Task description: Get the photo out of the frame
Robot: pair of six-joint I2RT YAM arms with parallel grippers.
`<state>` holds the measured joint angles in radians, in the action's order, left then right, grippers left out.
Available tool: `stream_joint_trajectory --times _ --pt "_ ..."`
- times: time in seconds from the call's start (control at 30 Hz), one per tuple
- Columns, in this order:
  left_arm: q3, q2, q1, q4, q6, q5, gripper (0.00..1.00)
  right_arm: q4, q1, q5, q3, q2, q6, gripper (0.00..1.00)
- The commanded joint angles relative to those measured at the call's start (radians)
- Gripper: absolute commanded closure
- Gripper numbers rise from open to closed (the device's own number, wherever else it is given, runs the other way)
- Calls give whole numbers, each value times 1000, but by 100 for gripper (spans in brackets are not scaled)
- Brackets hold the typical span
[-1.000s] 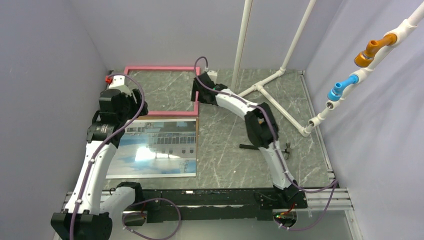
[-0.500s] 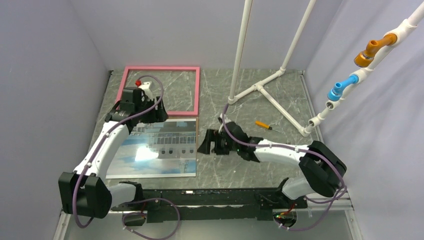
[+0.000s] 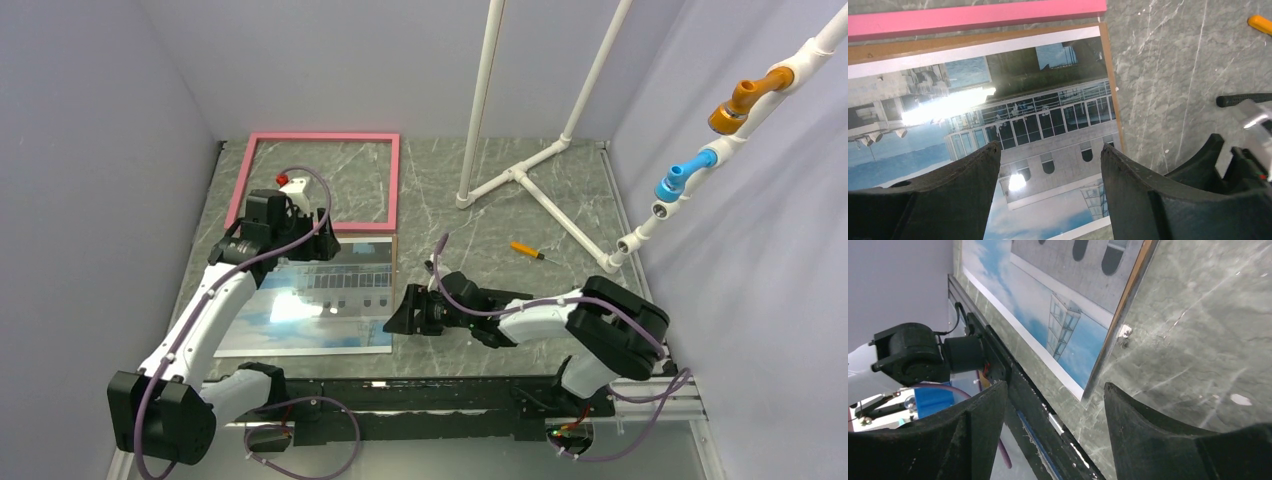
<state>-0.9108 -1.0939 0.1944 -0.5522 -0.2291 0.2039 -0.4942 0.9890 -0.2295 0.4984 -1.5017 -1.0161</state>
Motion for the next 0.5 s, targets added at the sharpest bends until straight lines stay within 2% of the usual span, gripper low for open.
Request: stream_joint_trajectory --times 0.0,0.47 --pt "-10 31 6 34 23 -17 24 -156 28 -22 0 -76 -42 31" --pt "-14 36 33 26 29 -36 24 -201 50 -39 36 -167 -58 37"
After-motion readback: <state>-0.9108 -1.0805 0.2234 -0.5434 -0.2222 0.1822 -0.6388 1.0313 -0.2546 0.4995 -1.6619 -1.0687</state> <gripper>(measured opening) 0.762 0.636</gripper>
